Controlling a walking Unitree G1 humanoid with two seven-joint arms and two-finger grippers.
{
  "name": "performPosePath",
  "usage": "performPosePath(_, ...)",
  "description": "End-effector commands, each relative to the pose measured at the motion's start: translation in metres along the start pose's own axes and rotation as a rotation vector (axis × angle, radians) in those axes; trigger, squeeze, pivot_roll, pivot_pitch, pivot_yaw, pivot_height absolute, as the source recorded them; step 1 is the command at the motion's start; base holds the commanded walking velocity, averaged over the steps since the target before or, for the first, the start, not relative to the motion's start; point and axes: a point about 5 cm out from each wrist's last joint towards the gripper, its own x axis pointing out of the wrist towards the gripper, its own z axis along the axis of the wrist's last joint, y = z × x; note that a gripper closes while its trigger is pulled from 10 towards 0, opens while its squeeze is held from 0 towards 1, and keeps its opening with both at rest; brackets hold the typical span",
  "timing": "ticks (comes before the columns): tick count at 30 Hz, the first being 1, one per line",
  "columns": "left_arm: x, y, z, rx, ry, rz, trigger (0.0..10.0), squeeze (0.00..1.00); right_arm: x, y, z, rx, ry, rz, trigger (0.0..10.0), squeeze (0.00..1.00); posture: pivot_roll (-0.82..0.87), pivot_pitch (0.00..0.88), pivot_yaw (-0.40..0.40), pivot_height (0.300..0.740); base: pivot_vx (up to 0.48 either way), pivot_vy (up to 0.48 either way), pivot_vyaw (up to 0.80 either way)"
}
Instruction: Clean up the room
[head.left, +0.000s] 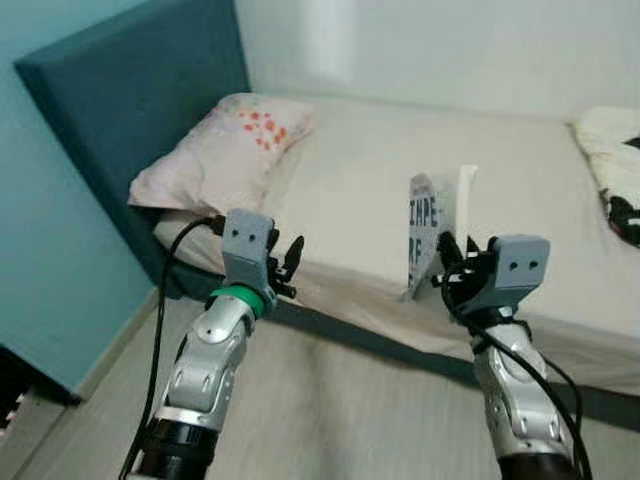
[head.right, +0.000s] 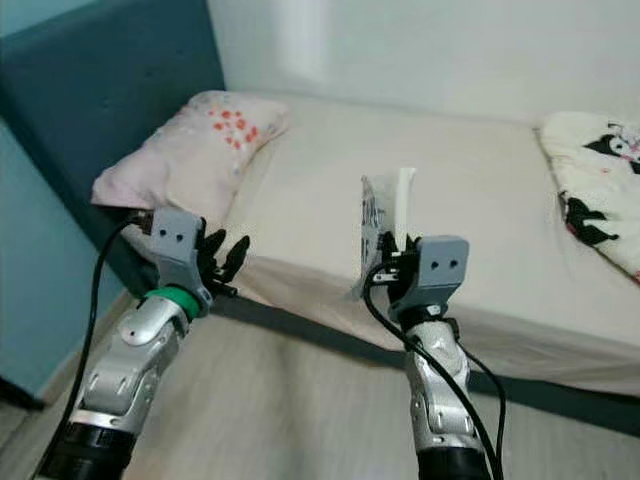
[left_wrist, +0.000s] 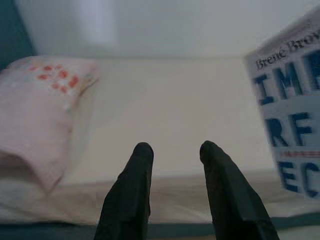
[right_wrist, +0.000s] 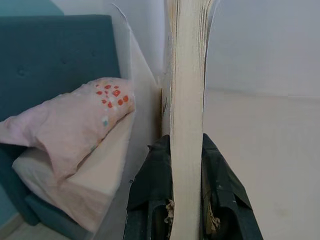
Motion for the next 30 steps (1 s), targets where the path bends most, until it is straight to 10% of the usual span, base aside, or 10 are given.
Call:
performPosePath(1, -0.0027, 0.0044, -0.0064, 0.013, 0.023, 0.014, 10.0, 0.0, -0.0004, 0.0019, 0.0032, 0.009, -0.025, 0.004, 10.0, 0.0, -0.16, 0.084, 0.109, 0.708, 0.0, 0.0, 0.0)
performPosePath(30, -0.0022, 0.0021, -0.0051, 0.031, -0.01, 0.01, 10.0, 0.0, 0.0018, 0.0082, 0.0004, -0.004, -0.012, 0.028, 10.0, 0.0, -0.16, 0.078, 0.11, 0.708, 0.392, 0.0, 0.17)
